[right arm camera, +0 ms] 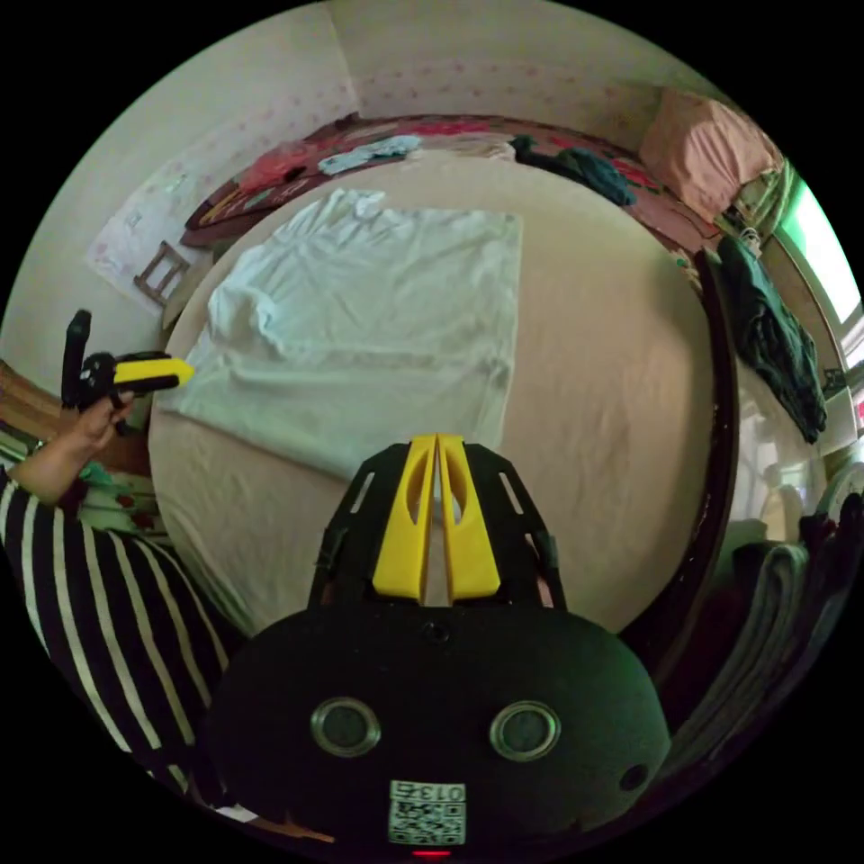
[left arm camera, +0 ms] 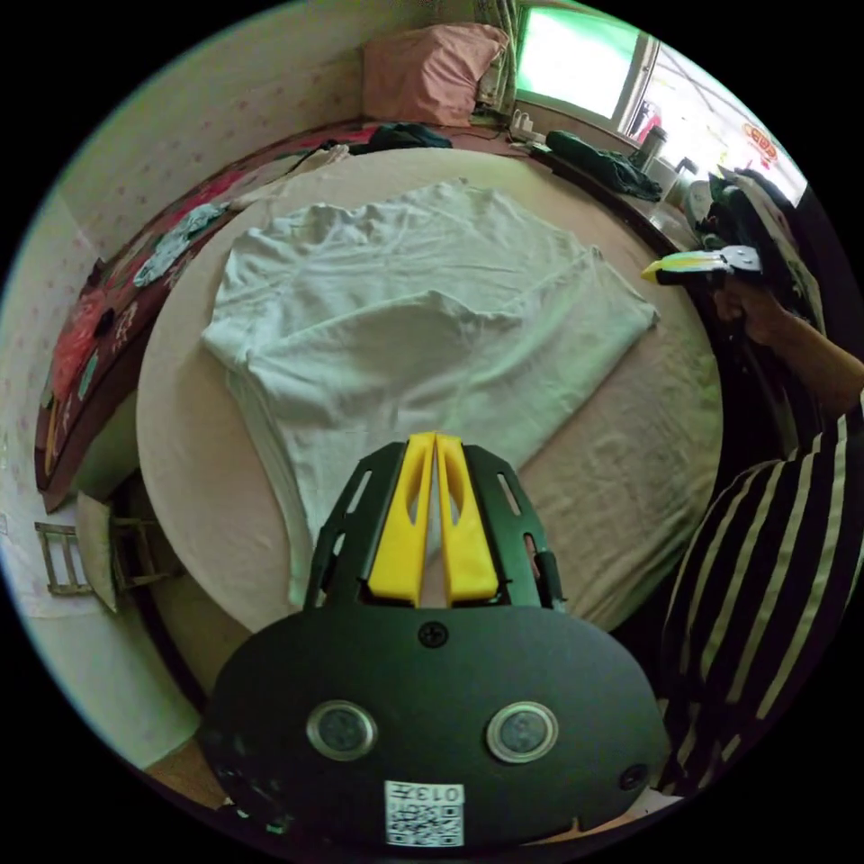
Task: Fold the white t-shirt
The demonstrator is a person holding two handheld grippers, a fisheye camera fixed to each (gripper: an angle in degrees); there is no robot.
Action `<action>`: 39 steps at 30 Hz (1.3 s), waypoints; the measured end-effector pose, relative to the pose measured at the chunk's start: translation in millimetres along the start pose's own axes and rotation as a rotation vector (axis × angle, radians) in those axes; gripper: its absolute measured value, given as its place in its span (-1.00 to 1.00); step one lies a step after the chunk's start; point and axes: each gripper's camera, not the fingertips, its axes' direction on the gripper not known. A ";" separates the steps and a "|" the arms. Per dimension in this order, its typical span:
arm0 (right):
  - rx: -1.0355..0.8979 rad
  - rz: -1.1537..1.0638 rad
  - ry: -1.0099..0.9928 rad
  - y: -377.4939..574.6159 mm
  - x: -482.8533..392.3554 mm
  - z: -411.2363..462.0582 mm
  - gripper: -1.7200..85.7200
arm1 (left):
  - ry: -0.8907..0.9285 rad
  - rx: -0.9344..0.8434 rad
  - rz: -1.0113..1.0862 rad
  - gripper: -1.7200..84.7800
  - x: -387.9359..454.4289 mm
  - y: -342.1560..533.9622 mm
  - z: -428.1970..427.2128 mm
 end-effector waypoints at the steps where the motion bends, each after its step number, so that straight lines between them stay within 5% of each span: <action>1: -0.014 -0.012 -0.009 2.5 -5.3 3.0 -0.96 | 0.018 -0.011 -0.007 -0.97 5.9 2.0 5.0; 5: -0.141 -0.032 0.023 9.6 -21.4 30.0 -0.96 | -0.045 -0.134 -0.014 -0.97 15.1 6.0 28.1; 15: -0.091 -0.260 0.136 -26.2 -76.2 28.5 -0.95 | -0.069 -0.129 -0.082 -0.96 19.5 15.1 20.6; 21: -0.179 -0.186 0.137 -57.8 -87.6 38.9 -0.94 | -0.037 -0.118 -0.201 -0.94 -0.3 31.3 24.9; 24: 0.015 -0.217 0.168 -90.2 -120.6 8.3 -0.92 | -0.074 -0.039 -0.233 -0.89 -14.9 36.9 15.3; 32: 0.099 -0.474 -0.133 -255.8 -262.8 33.5 -0.82 | -0.013 0.037 -0.258 -0.67 -68.9 10.7 32.4; 39: -0.225 -0.712 -0.181 -355.8 -380.8 118.5 -0.80 | 0.070 -0.027 -0.202 -0.79 -77.7 5.4 44.4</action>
